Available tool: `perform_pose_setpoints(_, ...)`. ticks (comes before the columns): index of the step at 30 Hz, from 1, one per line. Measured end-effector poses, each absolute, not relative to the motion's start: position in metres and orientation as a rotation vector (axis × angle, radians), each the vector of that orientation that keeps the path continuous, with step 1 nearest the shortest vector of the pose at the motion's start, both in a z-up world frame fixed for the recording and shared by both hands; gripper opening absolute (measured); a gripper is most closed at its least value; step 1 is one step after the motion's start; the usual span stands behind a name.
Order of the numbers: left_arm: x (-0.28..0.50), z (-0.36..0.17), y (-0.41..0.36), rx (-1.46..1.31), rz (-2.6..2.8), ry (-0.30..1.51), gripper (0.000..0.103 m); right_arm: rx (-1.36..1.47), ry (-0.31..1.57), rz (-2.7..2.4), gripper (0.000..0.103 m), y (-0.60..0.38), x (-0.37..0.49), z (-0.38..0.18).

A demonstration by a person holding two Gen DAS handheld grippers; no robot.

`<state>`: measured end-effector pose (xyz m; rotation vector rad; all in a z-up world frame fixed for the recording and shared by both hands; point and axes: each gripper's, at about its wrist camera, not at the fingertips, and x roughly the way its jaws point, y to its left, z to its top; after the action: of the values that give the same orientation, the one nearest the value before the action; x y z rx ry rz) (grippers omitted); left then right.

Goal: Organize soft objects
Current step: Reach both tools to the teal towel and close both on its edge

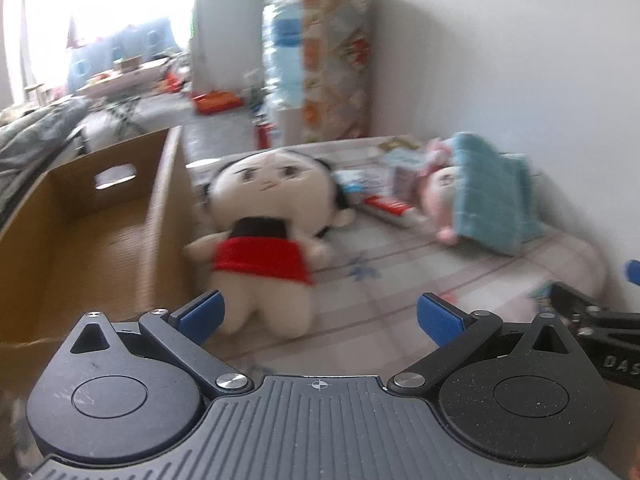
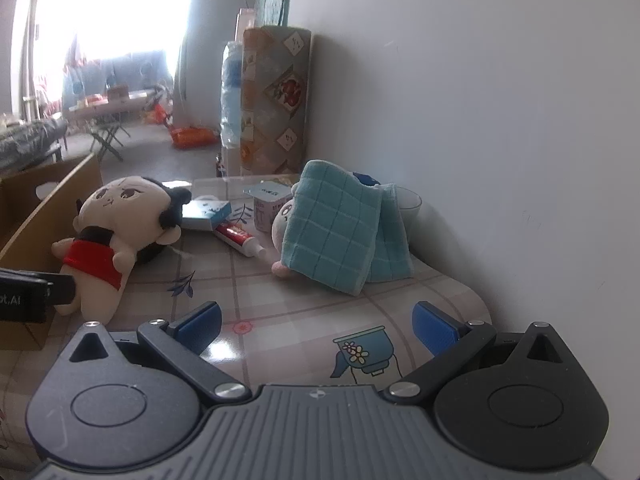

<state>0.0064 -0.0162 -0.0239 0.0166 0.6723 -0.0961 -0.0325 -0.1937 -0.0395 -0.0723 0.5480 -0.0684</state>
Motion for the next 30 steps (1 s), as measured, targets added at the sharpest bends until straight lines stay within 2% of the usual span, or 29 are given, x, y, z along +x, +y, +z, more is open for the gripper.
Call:
perform_pose_setpoints(9,0.055,-0.007,-0.065,-0.086,-0.31,0.621,0.101,-0.005,0.387,-0.054,0.103,-0.248,-0.025,-0.056)
perform_pose_setpoints(13,0.097,-0.008,-0.089,-0.136,-0.352,0.636,0.094,0.067,0.343,-0.031,0.102,-0.279,0.004,-0.063)
perform_pose_setpoints(15,0.118,-0.013,-0.099,-0.158,-0.373,0.661,0.087,0.109,0.336,-0.014,0.101,-0.294,0.023,-0.066)
perform_pose_setpoints(16,0.128,-0.017,-0.104,-0.163,-0.378,0.679,0.079,0.13,0.329,-0.003,0.101,-0.302,0.034,-0.068)
perform_pose_setpoints(18,0.147,-0.026,-0.115,-0.168,-0.383,0.704,0.075,0.159,0.331,0.018,0.098,-0.316,0.056,-0.074)
perform_pose_setpoints(20,0.162,-0.036,-0.119,-0.186,-0.378,0.745,0.067,0.176,0.334,0.05,0.098,-0.325,0.079,-0.081)
perform_pose_setpoints(23,0.185,-0.051,-0.121,-0.225,-0.386,0.81,0.062,0.197,0.378,0.094,0.093,-0.335,0.108,-0.097)
perform_pose_setpoints(27,0.197,-0.061,-0.12,-0.292,-0.426,0.851,0.061,0.242,0.422,0.13,0.091,-0.344,0.134,-0.112)
perform_pose_setpoints(30,0.202,-0.065,-0.122,-0.316,-0.452,0.873,0.055,0.309,0.448,0.171,0.091,-0.353,0.144,-0.113)
